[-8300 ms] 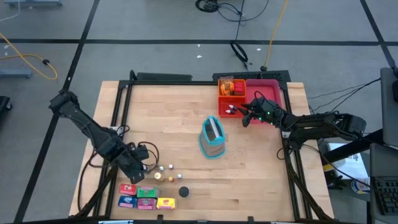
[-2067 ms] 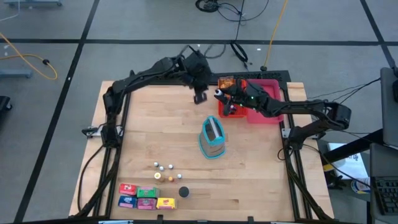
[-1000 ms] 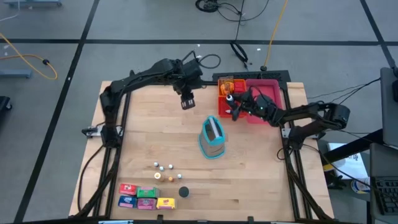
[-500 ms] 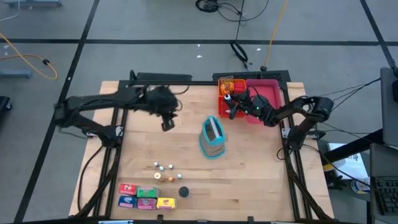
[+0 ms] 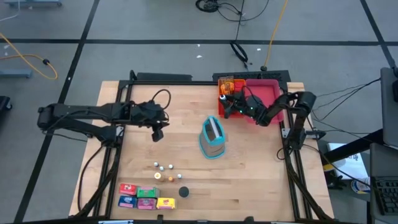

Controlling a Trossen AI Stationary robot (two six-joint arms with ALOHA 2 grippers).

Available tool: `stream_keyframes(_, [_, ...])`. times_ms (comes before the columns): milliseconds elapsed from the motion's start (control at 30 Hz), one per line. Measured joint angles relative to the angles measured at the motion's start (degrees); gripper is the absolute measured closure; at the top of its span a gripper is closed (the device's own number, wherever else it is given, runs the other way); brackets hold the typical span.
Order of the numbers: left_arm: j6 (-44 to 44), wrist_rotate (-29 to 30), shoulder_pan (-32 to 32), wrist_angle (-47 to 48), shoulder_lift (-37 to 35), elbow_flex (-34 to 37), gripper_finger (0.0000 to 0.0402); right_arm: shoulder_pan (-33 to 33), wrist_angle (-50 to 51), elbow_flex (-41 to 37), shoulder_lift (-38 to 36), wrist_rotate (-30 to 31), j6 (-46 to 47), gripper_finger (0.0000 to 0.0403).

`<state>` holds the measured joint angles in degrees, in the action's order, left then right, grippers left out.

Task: Pick & Place Kitchen Items
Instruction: Put the large black food coloring bottle into the red bin, then put the large yellow food coloring bottle into the red bin

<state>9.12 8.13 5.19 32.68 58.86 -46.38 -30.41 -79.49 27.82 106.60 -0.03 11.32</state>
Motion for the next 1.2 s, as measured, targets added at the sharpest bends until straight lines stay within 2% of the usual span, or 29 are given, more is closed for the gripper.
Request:
stream_keyframes(100, [0.09,0.06,-0.07,-1.12,-0.09,0.89,0.0295,0.00,-0.06,0.90,0.16,0.25,-0.17,0.0264])
stream_keyframes(200, [0.34,0.04,-0.07,-1.33,0.03,1.08,0.0295,0.00,0.04,0.95,0.18,3.20,-1.12,0.0264])
stream_keyframes(400, [0.20,0.04,-0.04,-3.52,0.04,1.08,0.0295,-0.04,-0.08,0.95,0.16,4.92,-0.25,0.0178])
stream_keyframes(533, [0.07,0.02,-0.02,-4.36,0.04,1.08,0.0295,-0.04,-0.08,0.95,0.16,4.92,-0.24,0.0152])
stream_keyframes(800, [0.27,-0.21,-0.06,-4.73,0.06,1.08,0.0295,-0.04,-4.49,0.95,0.16,4.75,-0.41,0.0159])
stream_keyframes(1033, [0.03,-9.53,-0.86,-3.46,0.06,1.08,0.0295,0.40,-7.12,0.82,-0.59,4.37,-0.42,0.0175])
stream_keyframes(1200, [0.07,-13.90,-5.16,-1.01,-0.08,1.07,0.0295,0.57,-7.21,-1.19,-4.52,4.35,-0.66,0.0177])
